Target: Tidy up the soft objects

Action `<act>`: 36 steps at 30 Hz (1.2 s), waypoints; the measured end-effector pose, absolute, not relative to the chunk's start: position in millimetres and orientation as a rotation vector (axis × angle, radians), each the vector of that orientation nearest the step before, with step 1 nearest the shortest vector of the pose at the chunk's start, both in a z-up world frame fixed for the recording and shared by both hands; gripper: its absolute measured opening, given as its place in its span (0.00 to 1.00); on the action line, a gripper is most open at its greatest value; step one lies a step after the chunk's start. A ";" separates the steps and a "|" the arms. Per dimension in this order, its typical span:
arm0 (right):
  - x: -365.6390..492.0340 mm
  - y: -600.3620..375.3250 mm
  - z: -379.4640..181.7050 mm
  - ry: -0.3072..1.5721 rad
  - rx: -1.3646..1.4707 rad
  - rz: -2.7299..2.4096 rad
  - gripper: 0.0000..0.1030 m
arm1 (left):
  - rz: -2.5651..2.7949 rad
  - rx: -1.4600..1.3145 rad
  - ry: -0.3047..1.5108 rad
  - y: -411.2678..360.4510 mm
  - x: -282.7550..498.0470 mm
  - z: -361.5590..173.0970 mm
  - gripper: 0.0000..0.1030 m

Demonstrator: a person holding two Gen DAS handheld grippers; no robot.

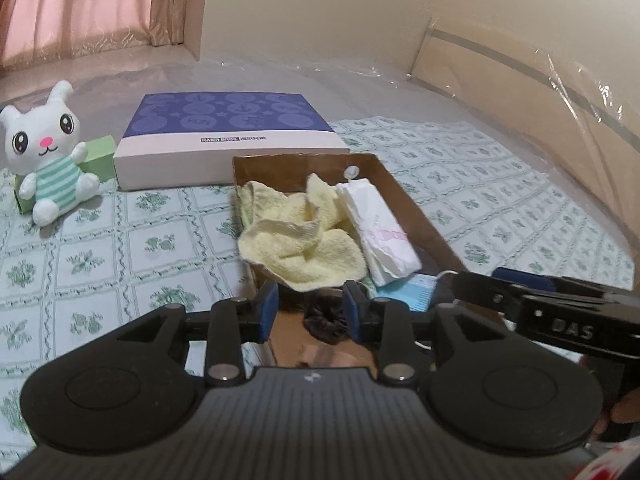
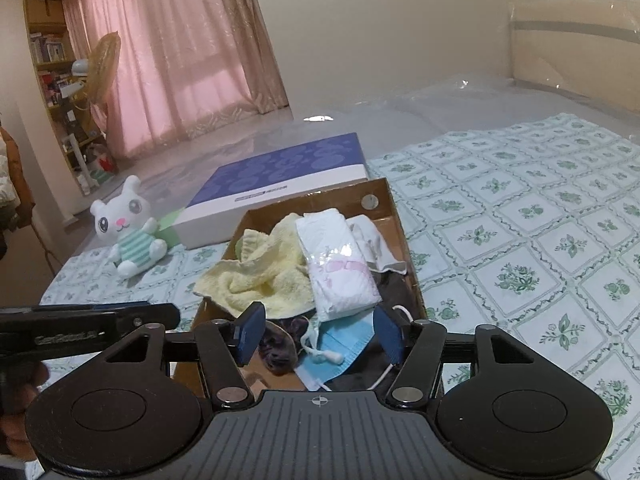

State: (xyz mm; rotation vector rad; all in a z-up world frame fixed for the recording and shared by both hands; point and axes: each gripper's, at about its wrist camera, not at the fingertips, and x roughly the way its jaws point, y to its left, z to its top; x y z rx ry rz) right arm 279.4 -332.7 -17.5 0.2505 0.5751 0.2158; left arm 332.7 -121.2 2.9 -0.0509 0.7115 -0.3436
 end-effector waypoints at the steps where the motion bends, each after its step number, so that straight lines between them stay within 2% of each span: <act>1: 280.8 -331.9 -18.0 0.575 0.249 0.218 0.58 | -0.339 -0.044 0.708 -120.8 337.3 0.3 0.30; 10: 312.8 -343.8 -33.1 0.604 0.240 0.161 0.58 | -0.267 -0.058 0.745 -112.1 391.5 -35.3 0.29; 11: 315.3 -345.4 -35.0 0.606 0.242 0.157 0.58 | -0.267 -0.065 0.743 -111.3 394.6 -37.2 0.27; 12: 317.6 -347.1 -37.2 0.607 0.245 0.154 0.58 | -0.267 -0.073 0.736 -110.5 397.0 -38.5 0.18; 14: 321.3 -350.5 -42.0 0.612 0.248 0.146 0.58 | -0.273 -0.073 0.725 -111.2 399.7 -39.5 0.09; 15: 322.7 -351.8 -44.2 0.615 0.248 0.143 0.58 | -0.275 -0.067 0.719 -112.9 400.4 -39.4 0.08; 23: 327.8 -359.3 -51.9 0.622 0.257 0.129 0.58 | -0.312 0.039 0.740 -144.8 404.3 -44.8 0.06; 36: 333.0 -356.3 -48.1 0.626 0.247 0.127 0.58 | -0.261 0.051 0.835 -161.9 430.5 -65.1 0.07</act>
